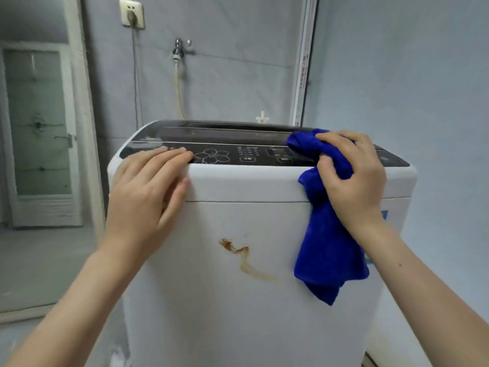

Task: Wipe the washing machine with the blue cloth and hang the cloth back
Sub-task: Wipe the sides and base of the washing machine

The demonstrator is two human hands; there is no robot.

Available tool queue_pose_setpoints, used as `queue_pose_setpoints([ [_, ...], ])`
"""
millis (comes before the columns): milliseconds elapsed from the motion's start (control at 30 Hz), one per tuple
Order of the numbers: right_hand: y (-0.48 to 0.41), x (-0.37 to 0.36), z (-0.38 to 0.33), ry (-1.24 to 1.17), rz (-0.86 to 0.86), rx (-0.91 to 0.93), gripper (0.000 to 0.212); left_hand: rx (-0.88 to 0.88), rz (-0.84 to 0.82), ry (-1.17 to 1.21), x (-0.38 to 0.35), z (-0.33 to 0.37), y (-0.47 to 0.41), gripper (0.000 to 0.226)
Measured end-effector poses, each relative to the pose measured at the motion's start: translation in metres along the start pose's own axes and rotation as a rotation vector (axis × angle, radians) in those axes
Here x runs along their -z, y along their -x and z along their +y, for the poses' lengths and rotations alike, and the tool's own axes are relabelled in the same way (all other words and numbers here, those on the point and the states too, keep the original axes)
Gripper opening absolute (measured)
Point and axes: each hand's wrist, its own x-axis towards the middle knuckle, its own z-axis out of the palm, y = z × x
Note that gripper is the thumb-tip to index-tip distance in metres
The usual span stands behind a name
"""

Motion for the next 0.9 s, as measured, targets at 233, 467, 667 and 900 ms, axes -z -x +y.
queue_pose_setpoints([
  [233, 0.034, -0.037, -0.040, -0.029, 0.097, 0.157, 0.027, 0.017, 0.046, 0.081, 0.002, 0.004, 0.030, 0.041],
  [467, 0.042, -0.044, -0.025, -0.079, -0.017, 0.415, 0.034, 0.020, 0.056, -0.041, -0.005, 0.000, 0.053, 0.052],
  [667, 0.071, 0.024, 0.071, 0.049, 0.287, -0.073, 0.031, 0.007, -0.005, -0.116, 0.001, 0.009, 0.047, 0.054],
  [900, 0.110, 0.031, 0.072, 0.049, 0.142, -0.089, 0.038, -0.083, -0.029, -0.052, -0.018, 0.053, 0.011, 0.052],
])
